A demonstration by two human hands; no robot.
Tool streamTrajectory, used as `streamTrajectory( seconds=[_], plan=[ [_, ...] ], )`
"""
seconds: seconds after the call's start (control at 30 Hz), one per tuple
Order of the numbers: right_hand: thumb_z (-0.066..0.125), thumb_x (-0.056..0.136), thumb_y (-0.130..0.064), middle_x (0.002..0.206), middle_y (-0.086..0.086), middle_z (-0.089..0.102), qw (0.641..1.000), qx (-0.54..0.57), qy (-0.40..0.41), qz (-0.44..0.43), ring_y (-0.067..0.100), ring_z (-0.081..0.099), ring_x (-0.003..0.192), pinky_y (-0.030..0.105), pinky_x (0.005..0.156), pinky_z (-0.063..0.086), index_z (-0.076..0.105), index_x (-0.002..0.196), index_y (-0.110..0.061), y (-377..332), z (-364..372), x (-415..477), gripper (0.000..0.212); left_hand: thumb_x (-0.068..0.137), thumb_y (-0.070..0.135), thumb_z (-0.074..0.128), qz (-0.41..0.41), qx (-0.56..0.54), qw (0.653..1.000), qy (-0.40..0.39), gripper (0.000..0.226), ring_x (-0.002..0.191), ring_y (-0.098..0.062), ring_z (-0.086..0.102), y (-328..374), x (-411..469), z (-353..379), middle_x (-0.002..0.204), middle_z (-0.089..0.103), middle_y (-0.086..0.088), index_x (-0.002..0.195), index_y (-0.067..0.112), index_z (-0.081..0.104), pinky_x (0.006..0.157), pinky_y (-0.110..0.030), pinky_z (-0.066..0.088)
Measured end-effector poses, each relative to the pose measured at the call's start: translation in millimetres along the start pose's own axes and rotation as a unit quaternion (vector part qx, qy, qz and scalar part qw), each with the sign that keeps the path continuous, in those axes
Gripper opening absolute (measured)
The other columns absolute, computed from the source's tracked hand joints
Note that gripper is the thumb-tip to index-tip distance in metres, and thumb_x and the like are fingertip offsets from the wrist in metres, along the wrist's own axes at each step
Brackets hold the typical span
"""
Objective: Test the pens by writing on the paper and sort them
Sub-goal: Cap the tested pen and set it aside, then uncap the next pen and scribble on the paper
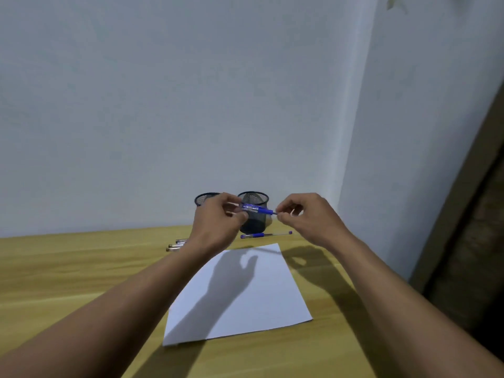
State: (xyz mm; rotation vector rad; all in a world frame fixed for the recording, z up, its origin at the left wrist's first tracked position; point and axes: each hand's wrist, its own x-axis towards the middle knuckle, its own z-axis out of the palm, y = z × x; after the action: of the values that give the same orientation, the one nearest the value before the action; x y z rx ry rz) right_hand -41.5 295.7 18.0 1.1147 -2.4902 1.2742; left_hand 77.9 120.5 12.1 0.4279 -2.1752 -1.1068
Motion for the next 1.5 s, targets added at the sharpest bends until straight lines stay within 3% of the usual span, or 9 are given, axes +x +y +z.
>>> streamTrajectory(
  seconds=[0.1, 0.2, 0.4, 0.6, 0.87, 1.03, 1.3, 1.43, 1.5],
  plan=[
    [0.072, 0.086, -0.021, 0.083, -0.008, 0.072, 0.999, -0.038, 0.023, 0.029, 0.003, 0.061, 0.07, 0.017, 0.062, 0.044, 0.078, 0.087, -0.026, 34, -16, 6, 0.008, 0.084, 0.023, 0.071, 0.055, 0.058, 0.995, -0.053, 0.022, 0.089, -0.007, 0.069, 2, 1, 39, 0.096, 0.074, 0.006, 0.105, 0.017, 0.073, 0.083, -0.02, 0.051],
    [0.071, 0.087, -0.02, 0.084, -0.008, 0.073, 0.995, -0.072, 0.033, 0.069, 0.007, 0.064, 0.077, 0.018, 0.063, 0.046, 0.078, 0.088, -0.023, 71, -29, 11, 0.008, 0.086, 0.033, 0.07, 0.1, 0.114, 0.979, -0.14, 0.035, 0.098, -0.013, 0.068, -2, 6, 84, 0.109, 0.073, 0.001, 0.117, 0.015, 0.07, 0.091, -0.029, 0.053],
    [0.065, 0.091, -0.019, 0.095, -0.003, 0.074, 0.978, -0.139, 0.048, 0.15, 0.017, 0.066, 0.091, 0.034, 0.081, 0.055, 0.077, 0.091, -0.022, 139, -32, 26, 0.012, 0.088, 0.049, 0.062, 0.153, 0.256, 0.912, -0.28, 0.058, 0.128, -0.023, 0.053, -7, 32, 164, 0.138, 0.06, -0.006, 0.136, 0.016, 0.058, 0.104, -0.035, 0.044],
    [0.062, 0.094, -0.023, 0.106, 0.002, 0.074, 0.966, -0.184, 0.039, 0.177, 0.023, 0.067, 0.097, 0.044, 0.088, 0.059, 0.077, 0.098, -0.023, 180, -15, 54, 0.016, 0.083, 0.065, 0.058, 0.16, 0.314, 0.878, -0.324, 0.066, 0.121, -0.024, 0.054, -15, 58, 207, 0.131, 0.059, -0.004, 0.131, 0.019, 0.059, 0.1, -0.04, 0.047],
    [0.066, 0.095, -0.025, 0.109, 0.003, 0.074, 0.965, -0.191, 0.024, 0.177, 0.023, 0.067, 0.1, 0.045, 0.089, 0.058, 0.076, 0.106, -0.02, 205, -6, 71, 0.016, 0.081, 0.073, 0.049, 0.178, 0.328, 0.876, -0.306, 0.068, 0.118, -0.022, 0.054, -27, 62, 218, 0.126, 0.059, -0.004, 0.119, 0.019, 0.065, 0.098, -0.043, 0.047],
    [0.068, 0.095, -0.028, 0.117, 0.002, 0.071, 0.969, -0.188, 0.013, 0.16, 0.02, 0.065, 0.104, 0.037, 0.09, 0.057, 0.071, 0.121, -0.017, 199, -11, 65, 0.029, 0.082, 0.072, 0.052, 0.175, 0.319, 0.881, -0.303, 0.066, 0.118, -0.022, 0.054, -27, 61, 216, 0.126, 0.06, -0.004, 0.121, 0.021, 0.065, 0.098, -0.041, 0.047],
    [0.065, 0.095, -0.029, 0.123, 0.001, 0.07, 0.981, -0.17, -0.02, 0.086, 0.02, 0.064, 0.112, 0.037, 0.092, 0.054, 0.07, 0.124, -0.019, 158, -7, 52, 0.031, 0.084, 0.056, 0.06, 0.173, 0.267, 0.919, -0.233, 0.051, 0.115, -0.022, 0.061, -40, 58, 169, 0.12, 0.068, -0.002, 0.124, 0.024, 0.066, 0.093, -0.038, 0.05],
    [0.065, 0.096, -0.026, 0.128, 0.002, 0.069, 0.984, -0.151, -0.081, 0.039, 0.019, 0.062, 0.119, 0.034, 0.101, 0.051, 0.069, 0.127, -0.018, 129, 12, 51, 0.033, 0.085, 0.042, 0.066, 0.155, 0.273, 0.933, -0.176, 0.035, 0.098, -0.022, 0.067, -54, 63, 132, 0.103, 0.073, -0.003, 0.111, 0.019, 0.072, 0.078, -0.03, 0.05],
    [0.064, 0.095, -0.025, 0.131, 0.002, 0.069, 0.982, -0.16, -0.1, 0.026, 0.02, 0.06, 0.124, 0.035, 0.104, 0.049, 0.068, 0.129, -0.019, 119, 24, 53, 0.034, 0.085, 0.034, 0.067, 0.149, 0.295, 0.93, -0.16, 0.018, 0.08, -0.029, 0.062, -57, 63, 118, 0.08, 0.068, -0.003, 0.087, 0.017, 0.071, 0.062, -0.029, 0.04]
  ],
)
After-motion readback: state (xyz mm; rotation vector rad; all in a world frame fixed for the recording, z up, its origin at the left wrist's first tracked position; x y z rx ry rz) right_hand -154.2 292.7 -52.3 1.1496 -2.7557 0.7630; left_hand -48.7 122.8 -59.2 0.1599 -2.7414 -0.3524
